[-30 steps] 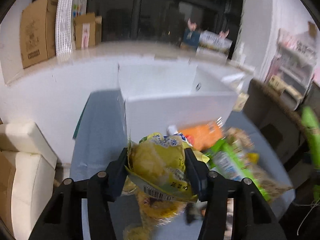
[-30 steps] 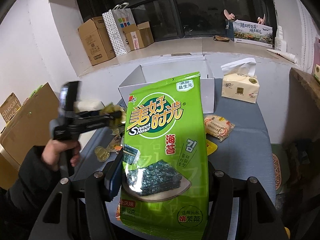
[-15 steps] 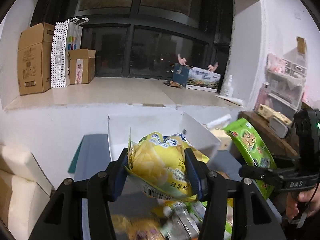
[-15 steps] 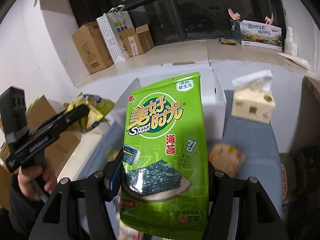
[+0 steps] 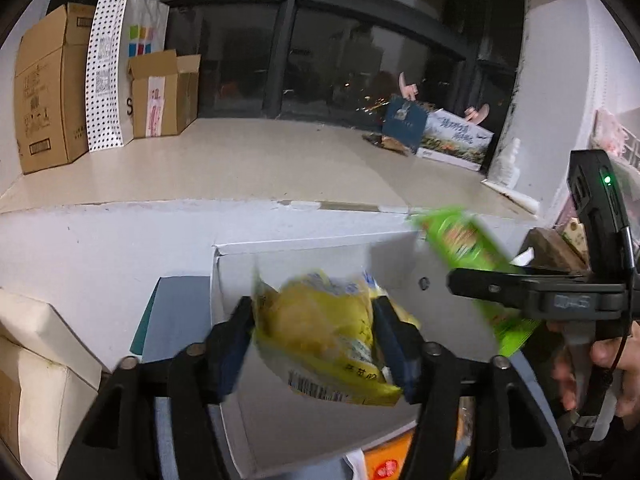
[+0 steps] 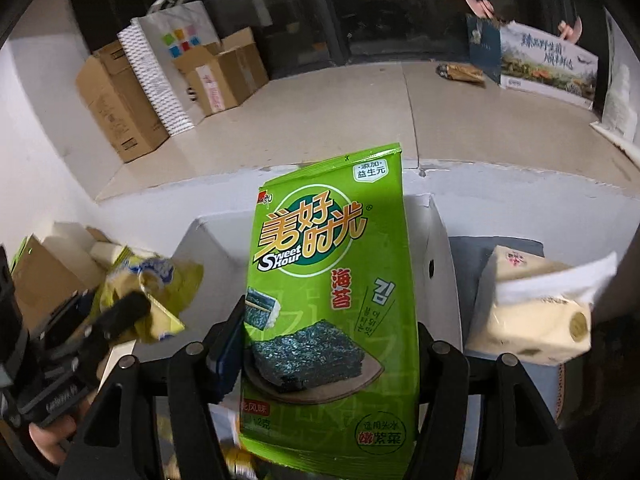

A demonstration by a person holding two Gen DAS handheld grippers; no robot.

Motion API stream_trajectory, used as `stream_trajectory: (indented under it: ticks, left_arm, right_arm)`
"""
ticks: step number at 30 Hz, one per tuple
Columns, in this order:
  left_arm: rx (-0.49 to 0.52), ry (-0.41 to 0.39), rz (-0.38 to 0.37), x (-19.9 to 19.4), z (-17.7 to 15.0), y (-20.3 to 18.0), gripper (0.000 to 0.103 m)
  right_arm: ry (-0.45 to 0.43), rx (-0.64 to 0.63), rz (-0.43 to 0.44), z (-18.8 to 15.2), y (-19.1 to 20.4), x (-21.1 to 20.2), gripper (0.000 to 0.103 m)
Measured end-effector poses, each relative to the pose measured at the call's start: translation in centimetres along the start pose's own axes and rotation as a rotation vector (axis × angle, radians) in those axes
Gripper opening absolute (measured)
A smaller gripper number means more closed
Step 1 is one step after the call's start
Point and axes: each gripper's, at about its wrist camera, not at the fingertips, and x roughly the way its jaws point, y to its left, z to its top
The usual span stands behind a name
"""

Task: Organize snacks
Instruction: 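Grasp green seaweed bag with right tool while left tool grasps yellow chip bag, drop both in box, then grasp white rice-cracker bag with right tool while left tool grasps patterned bag, drop both in box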

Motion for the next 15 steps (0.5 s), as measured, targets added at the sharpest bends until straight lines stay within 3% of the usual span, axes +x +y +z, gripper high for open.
stream_trajectory:
  ticks: [1,2,9,12,15]
  left_arm:
    - [-0.002,0.001,0.007,0.2,0.0,0.2,0.102]
    - [-0.005,-0.010,0.001,0.2,-0.2,0.4,0.103]
    - [0.002,-0.068,0.029,-1.9,-1.1,1.0,0.103]
    - [0.030,-0.091,0.002,-4.0,-1.5,0.8,0.103]
    - [0.110,-0.140,0.027,-7.0,-2.8,-0.3,0.103]
  right_arm:
    - [-0.010,-0.007,-0.040,0.2,0.0,0.2,0.103]
    - [-0.031,-0.013,-0.079,0.2,0.0,0.2,0.103]
    - [-0.053,-0.026,-0.114,-0.8,-0.2,-1.2,0.103]
    - [-0.105,-0.019,-0.047,-1.4,0.1,-3.7,0.103]
    - [-0.169,-0.047,-0.006,-2.8,1.0,-6.8,0.103]
